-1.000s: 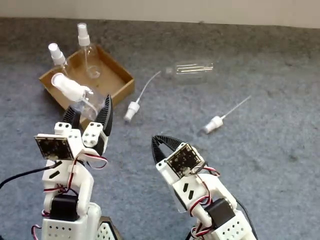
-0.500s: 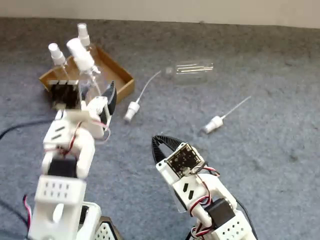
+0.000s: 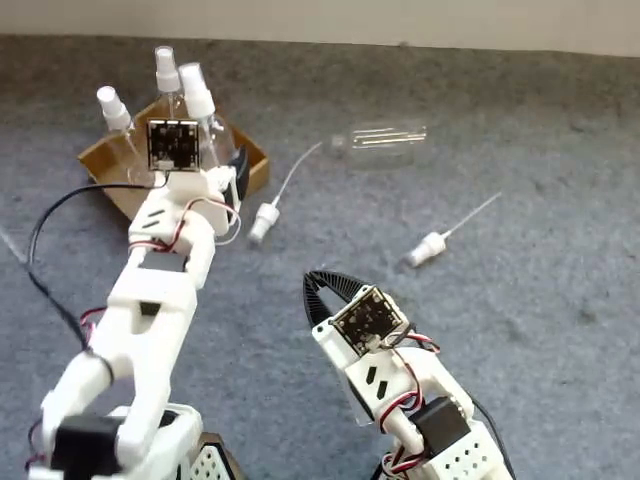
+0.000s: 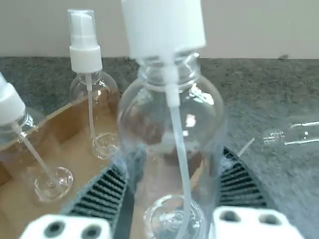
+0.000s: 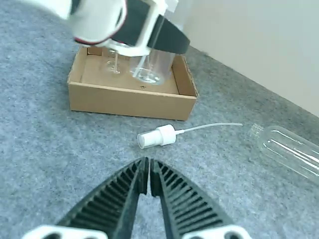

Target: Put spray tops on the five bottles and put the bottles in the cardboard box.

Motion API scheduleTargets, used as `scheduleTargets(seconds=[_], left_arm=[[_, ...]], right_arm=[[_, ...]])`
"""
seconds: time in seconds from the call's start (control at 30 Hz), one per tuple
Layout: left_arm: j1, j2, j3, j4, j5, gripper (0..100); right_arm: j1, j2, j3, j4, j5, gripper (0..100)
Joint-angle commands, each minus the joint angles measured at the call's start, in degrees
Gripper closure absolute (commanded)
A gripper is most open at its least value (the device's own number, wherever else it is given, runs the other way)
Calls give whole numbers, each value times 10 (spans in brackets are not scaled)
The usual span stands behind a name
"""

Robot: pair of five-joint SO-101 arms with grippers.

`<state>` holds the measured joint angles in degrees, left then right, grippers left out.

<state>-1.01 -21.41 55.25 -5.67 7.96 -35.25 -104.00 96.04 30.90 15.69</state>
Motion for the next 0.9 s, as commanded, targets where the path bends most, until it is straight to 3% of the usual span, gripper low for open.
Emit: scheduleTargets(seconds=[0.0, 0.57, 0.87], left_arm=[[7, 78, -73, -87, -6, 944], [-22, 278, -156, -244, -7, 944], [-22, 351, -205, -251, -7, 944]], right_arm=[[1, 0, 63, 4, 5, 987], [1, 0, 63, 4, 5, 987], [1, 0, 63, 4, 5, 987]])
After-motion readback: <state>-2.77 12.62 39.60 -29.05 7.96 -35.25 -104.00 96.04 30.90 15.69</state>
